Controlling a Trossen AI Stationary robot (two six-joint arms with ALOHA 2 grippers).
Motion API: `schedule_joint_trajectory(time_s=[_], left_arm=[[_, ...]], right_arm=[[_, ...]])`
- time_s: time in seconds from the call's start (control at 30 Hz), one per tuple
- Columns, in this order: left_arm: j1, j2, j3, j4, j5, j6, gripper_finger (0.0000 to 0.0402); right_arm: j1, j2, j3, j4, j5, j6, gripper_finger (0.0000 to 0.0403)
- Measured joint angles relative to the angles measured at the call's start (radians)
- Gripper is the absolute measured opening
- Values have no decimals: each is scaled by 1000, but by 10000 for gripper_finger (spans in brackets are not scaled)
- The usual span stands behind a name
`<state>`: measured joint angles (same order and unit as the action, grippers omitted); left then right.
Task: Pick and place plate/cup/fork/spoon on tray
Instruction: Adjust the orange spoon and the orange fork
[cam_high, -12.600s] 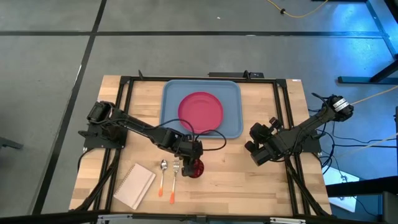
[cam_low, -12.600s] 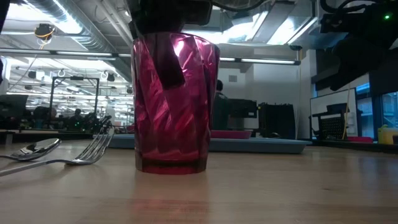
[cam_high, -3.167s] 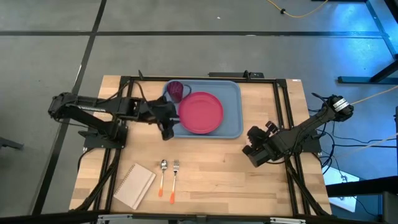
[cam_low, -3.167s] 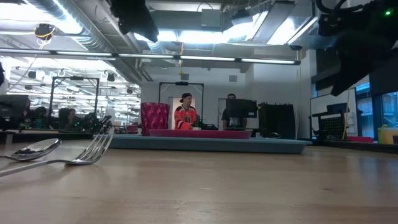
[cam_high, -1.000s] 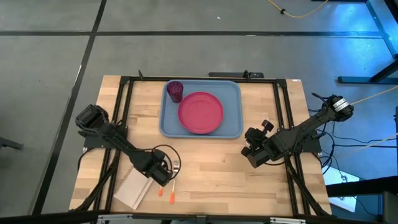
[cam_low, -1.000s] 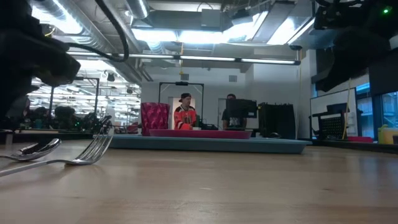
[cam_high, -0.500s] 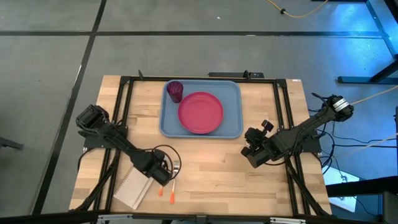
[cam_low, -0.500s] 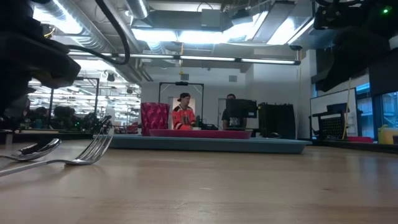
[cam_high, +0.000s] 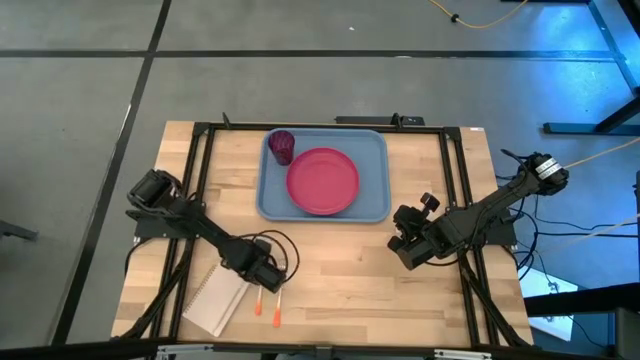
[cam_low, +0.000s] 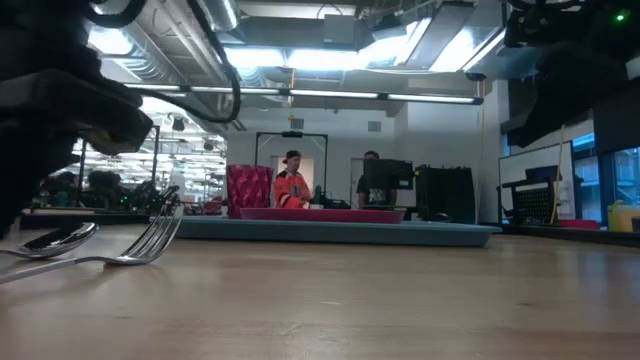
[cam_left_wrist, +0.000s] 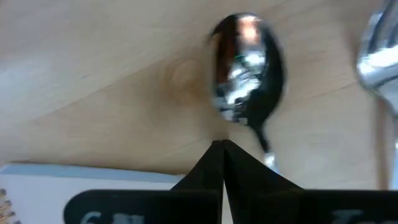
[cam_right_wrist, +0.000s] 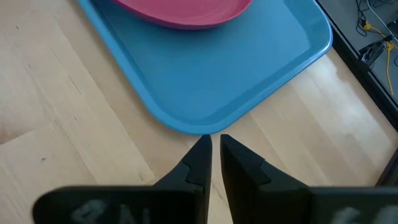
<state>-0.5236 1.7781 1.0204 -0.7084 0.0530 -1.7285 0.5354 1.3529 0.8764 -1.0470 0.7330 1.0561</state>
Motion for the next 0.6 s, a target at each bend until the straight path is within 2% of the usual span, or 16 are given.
schedule_joint_trajectory(time_s=[0.23,0.47,0.6], left_arm=[[46,3,17,114,-74,79,0],[133,3,19,239,-165,242,0],[171,2,26,252,-157,338,0]], right_arm=[[0,0,0,0,0,0,39],[0,0,0,1,0,0,39],[0,0,0,2,-1,0,39]])
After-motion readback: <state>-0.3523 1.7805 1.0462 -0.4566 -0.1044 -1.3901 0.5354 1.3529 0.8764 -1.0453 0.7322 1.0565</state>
